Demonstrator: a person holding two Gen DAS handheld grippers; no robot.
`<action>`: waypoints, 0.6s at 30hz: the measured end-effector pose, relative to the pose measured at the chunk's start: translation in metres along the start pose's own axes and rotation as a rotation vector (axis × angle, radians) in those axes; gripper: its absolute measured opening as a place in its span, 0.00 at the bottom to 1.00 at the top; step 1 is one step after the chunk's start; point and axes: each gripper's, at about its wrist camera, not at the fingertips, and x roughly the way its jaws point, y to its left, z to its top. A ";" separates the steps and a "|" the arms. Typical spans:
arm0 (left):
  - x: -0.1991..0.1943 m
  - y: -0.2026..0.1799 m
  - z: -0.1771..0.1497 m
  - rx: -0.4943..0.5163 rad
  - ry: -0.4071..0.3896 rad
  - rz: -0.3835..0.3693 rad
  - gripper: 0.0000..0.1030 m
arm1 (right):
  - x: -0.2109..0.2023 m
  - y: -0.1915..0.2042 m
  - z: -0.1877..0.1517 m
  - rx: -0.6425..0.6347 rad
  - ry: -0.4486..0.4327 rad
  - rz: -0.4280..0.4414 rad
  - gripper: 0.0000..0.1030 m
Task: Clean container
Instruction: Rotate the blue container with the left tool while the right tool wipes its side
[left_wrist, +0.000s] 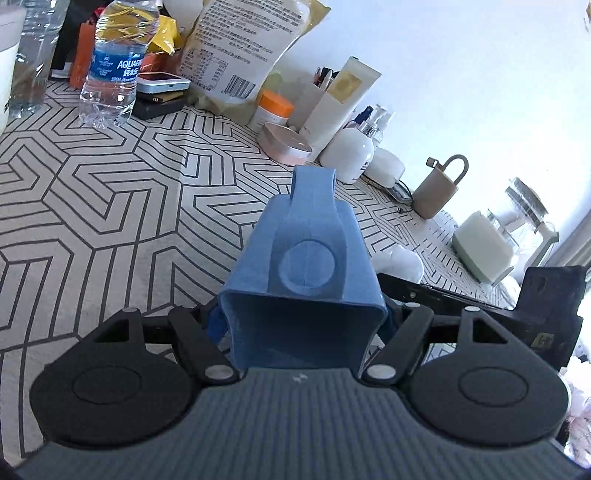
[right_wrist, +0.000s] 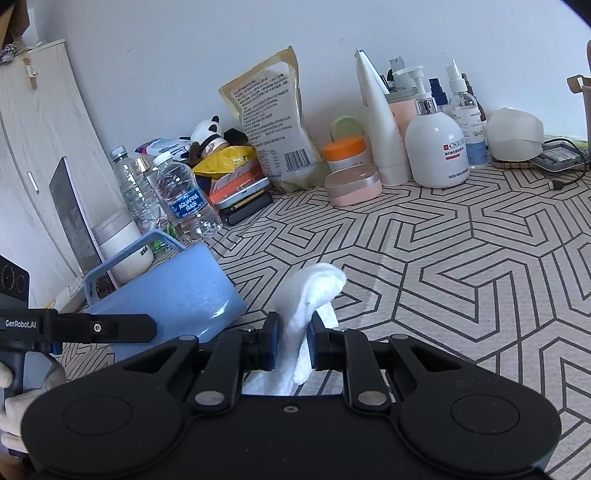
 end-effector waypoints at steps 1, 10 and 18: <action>0.000 0.004 -0.001 -0.027 0.001 -0.016 0.74 | 0.000 0.001 0.000 -0.002 0.000 0.004 0.20; -0.004 0.003 -0.017 -0.023 -0.113 0.096 0.88 | 0.000 0.002 -0.001 -0.015 0.006 0.008 0.20; -0.005 0.002 -0.015 0.002 -0.121 0.103 0.84 | -0.002 0.003 0.000 -0.017 -0.004 0.009 0.20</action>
